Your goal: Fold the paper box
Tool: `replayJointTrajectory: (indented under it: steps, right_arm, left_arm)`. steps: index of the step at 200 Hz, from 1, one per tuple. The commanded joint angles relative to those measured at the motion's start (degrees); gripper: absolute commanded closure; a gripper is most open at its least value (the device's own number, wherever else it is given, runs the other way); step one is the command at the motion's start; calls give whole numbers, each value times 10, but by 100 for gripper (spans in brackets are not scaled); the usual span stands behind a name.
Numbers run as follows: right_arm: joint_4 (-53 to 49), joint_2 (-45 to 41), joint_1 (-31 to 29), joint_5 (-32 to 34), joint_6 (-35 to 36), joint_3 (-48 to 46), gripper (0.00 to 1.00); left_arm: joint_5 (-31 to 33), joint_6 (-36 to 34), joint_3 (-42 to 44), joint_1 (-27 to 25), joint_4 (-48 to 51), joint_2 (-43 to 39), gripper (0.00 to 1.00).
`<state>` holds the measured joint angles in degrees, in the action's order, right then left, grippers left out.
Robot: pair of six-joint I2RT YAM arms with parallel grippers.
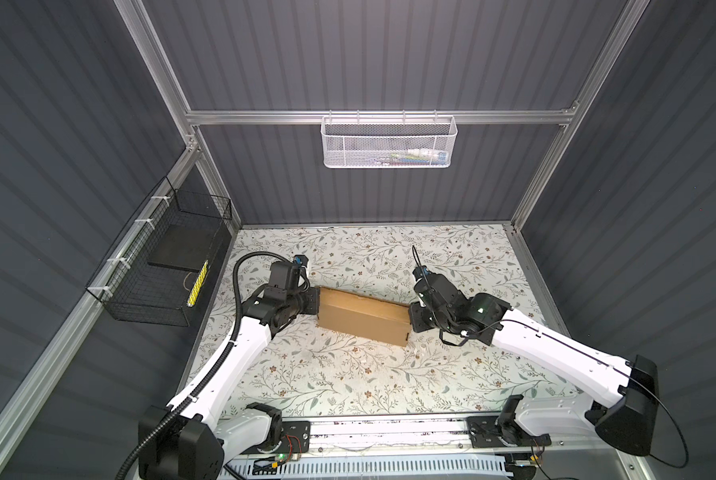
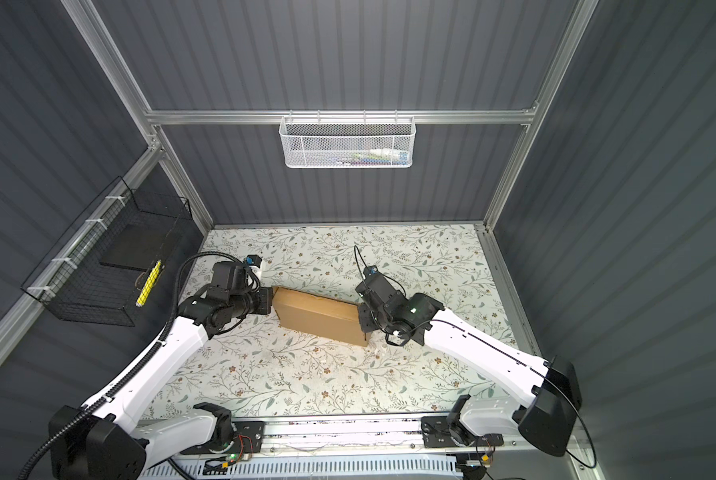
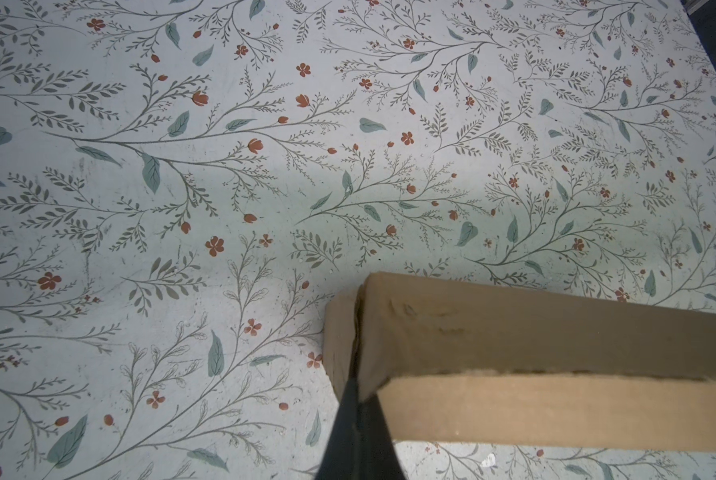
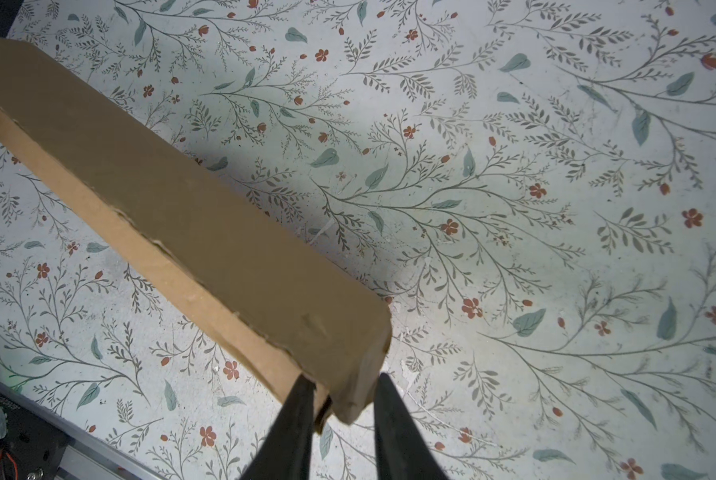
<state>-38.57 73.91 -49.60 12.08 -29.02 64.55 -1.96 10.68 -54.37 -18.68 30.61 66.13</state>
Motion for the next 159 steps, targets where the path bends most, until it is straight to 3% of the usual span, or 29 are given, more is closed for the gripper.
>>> replayJointTrajectory:
  steps: [1,159]
  right_arm:
    - [3,4,2,8,-16,16,73]
    - [-11,18,19,-39,-46,32,83]
  left_arm:
    - [-15,-10,-18,1,23,8,100]
    - [-43,-19,-42,1,56,16,100]
